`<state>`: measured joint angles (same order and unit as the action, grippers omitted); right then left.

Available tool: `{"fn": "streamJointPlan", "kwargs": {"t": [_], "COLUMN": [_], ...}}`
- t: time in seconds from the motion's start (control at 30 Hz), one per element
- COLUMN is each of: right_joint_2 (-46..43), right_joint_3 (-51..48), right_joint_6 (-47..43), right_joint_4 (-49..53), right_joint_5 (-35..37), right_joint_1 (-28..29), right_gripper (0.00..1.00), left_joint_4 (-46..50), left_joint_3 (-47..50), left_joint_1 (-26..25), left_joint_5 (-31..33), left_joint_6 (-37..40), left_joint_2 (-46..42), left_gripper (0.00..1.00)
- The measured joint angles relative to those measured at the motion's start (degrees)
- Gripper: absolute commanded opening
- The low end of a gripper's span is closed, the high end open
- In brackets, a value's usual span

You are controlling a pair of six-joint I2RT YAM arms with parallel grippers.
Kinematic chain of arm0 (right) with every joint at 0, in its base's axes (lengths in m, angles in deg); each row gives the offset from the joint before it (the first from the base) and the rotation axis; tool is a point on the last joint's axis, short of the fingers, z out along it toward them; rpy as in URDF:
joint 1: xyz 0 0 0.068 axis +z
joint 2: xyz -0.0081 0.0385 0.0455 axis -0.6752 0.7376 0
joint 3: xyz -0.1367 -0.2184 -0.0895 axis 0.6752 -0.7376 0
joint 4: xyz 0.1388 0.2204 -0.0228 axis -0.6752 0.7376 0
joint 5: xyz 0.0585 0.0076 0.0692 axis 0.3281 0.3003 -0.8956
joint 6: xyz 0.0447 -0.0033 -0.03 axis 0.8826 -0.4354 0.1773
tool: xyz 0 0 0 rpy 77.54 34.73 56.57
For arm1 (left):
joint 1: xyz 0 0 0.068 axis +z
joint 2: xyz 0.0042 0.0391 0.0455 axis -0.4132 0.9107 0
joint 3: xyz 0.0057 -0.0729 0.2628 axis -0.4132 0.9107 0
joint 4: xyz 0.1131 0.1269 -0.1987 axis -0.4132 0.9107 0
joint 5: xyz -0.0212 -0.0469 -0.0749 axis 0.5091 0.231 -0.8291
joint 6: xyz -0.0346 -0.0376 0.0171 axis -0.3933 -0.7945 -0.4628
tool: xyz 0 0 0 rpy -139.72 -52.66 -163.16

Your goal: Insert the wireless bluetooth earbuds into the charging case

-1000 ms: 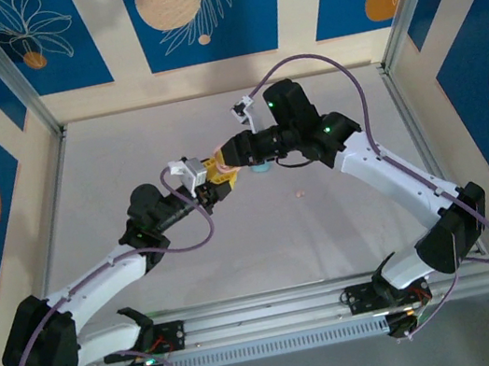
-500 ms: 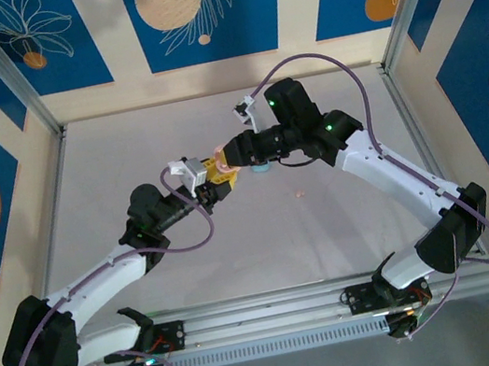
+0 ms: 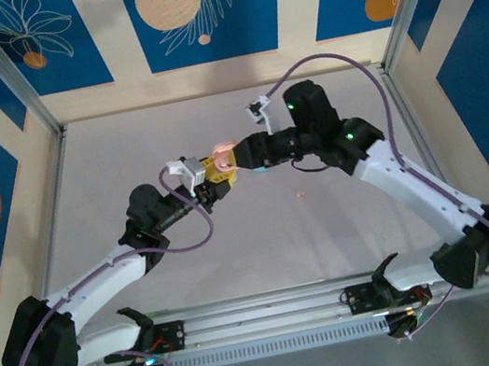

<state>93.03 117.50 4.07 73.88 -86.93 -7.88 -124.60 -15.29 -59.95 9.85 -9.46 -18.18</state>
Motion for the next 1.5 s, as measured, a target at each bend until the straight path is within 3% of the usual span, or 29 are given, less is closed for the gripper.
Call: {"fn": "streamJointPlan", "kwargs": {"t": [0.17, 0.3, 0.43, 0.53, 1.0, 1.5], "right_joint_2": [-8.7, -10.3, -4.6, 3.9, 28.8, 36.7], "right_joint_3": [-6.8, -12.9, -18.5, -19.8, -12.5, -6.1], "right_joint_6": [1.2, 5.4, 8.2, 8.8, -0.2, -5.8], "right_joint_4": [-2.8, -2.1, 0.7, 4.0, 9.0, 11.7], "right_joint_5": [6.3, 11.5, 11.1, 10.7, 11.6, 11.5], "right_joint_1": [-5.0, -13.9, -22.9, -26.3, -22.8, -21.2], "right_gripper": [0.47, 0.50, 0.49, 0.49, 0.51, 0.50], "left_joint_4": [-0.3, -0.3, -0.3, -0.3, -0.2, 0.3], "left_joint_3": [0.0, 0.0, 0.0, 0.0, 0.0, 0.0], "left_joint_1": [0.0, 0.0, 0.0, 0.0, 0.0, 0.0], "left_joint_5": [0.0, 0.2, 0.4, 0.4, 0.4, 0.8], "left_joint_6": [0.0, 0.0, 0.0, 0.0, 0.0, 0.0], "left_joint_2": [0.0, -0.3, -0.9, -1.0, -1.1, -1.6], "left_gripper": [0.22, 0.22, 0.22, 0.22, 0.22, 0.22]}}
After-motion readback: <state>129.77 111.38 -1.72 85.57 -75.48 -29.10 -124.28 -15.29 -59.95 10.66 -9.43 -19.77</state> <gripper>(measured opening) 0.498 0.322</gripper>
